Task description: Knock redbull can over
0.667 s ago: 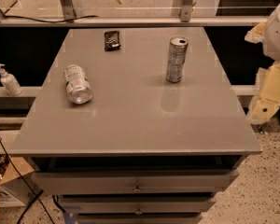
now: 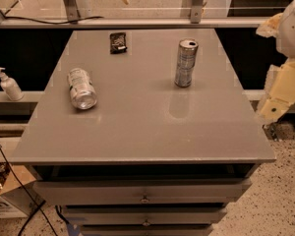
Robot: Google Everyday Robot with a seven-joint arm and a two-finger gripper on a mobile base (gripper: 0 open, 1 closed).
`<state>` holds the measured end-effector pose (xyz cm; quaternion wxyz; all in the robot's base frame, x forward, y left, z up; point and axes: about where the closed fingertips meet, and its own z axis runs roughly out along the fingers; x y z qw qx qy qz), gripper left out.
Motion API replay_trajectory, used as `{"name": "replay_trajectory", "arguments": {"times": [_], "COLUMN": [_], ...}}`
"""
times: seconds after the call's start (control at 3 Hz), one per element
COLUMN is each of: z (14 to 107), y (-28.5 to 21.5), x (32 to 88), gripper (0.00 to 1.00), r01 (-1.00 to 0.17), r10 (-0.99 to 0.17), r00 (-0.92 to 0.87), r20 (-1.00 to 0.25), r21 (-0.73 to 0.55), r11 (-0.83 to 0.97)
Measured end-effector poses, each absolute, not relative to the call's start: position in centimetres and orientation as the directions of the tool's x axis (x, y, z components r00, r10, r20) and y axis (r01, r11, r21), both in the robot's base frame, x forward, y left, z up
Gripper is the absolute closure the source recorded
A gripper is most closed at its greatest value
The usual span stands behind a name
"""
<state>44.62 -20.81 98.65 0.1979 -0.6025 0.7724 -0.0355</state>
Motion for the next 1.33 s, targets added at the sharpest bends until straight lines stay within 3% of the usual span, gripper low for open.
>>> {"name": "replay_trajectory", "arguments": {"times": [0.67, 1.33], "z": [99.3, 98.0], "y": [-16.4, -13.6], "x": [48.6, 55.0], "gripper": [0.0, 0.0], "r01": [-0.909, -0.927], "r10": [-0.841, -0.726], "r00": [-0.052, 0.004], "r20": [-0.539, -0.688], "r21": [-0.323, -0.274], "r11": [0.264, 0.254]}}
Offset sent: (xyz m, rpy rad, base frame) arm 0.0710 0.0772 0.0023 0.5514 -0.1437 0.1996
